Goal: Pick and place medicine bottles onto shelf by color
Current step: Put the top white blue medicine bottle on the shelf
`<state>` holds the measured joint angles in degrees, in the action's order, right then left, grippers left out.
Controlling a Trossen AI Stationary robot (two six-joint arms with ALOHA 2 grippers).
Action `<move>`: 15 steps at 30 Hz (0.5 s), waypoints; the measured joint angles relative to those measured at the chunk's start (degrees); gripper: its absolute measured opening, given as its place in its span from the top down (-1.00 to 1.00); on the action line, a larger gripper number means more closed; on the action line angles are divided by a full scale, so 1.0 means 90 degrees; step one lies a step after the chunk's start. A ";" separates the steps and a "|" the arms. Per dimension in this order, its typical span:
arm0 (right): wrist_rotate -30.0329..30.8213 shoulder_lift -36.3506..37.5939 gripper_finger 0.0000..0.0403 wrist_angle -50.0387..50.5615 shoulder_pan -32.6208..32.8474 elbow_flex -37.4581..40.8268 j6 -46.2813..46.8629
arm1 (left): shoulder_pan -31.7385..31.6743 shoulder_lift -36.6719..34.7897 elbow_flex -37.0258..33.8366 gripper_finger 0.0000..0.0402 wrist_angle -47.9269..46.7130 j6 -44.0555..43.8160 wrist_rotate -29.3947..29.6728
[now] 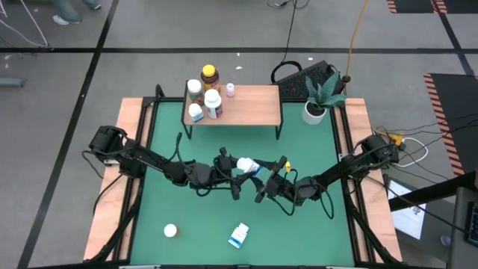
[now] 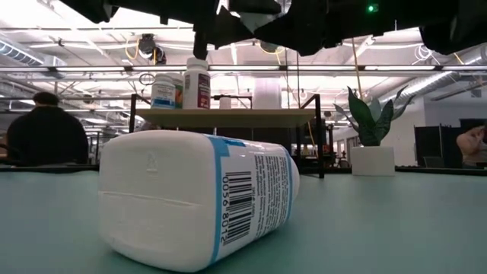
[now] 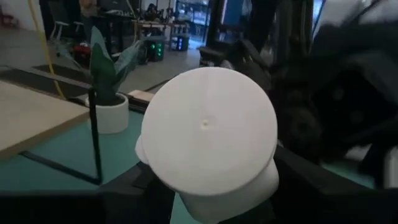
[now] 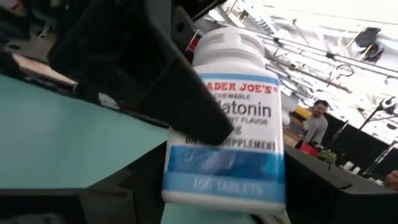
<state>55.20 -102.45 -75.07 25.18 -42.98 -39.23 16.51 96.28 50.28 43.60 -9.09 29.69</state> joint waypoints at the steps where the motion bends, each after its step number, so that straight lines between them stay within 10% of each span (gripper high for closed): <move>1: 0.0000 0.0000 -0.23 0.0099 0.0001 0.0000 0.0082 | 0.0011 0.0005 0.0000 0.01 -0.0086 0.0171 0.0007; 8: -0.0202 0.0407 -0.46 0.1381 0.0098 -0.0015 0.1160 | 0.0089 0.0011 0.0018 0.03 -0.0731 0.1163 0.0057; 15: -0.2667 0.2068 -0.54 0.5341 -0.0325 -0.0039 0.4257 | 0.0311 -0.0156 -0.0010 0.12 -0.1339 0.1910 0.0139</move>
<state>31.20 -83.84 -27.01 22.25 -43.33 -0.92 19.31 94.88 50.19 31.55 8.10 30.94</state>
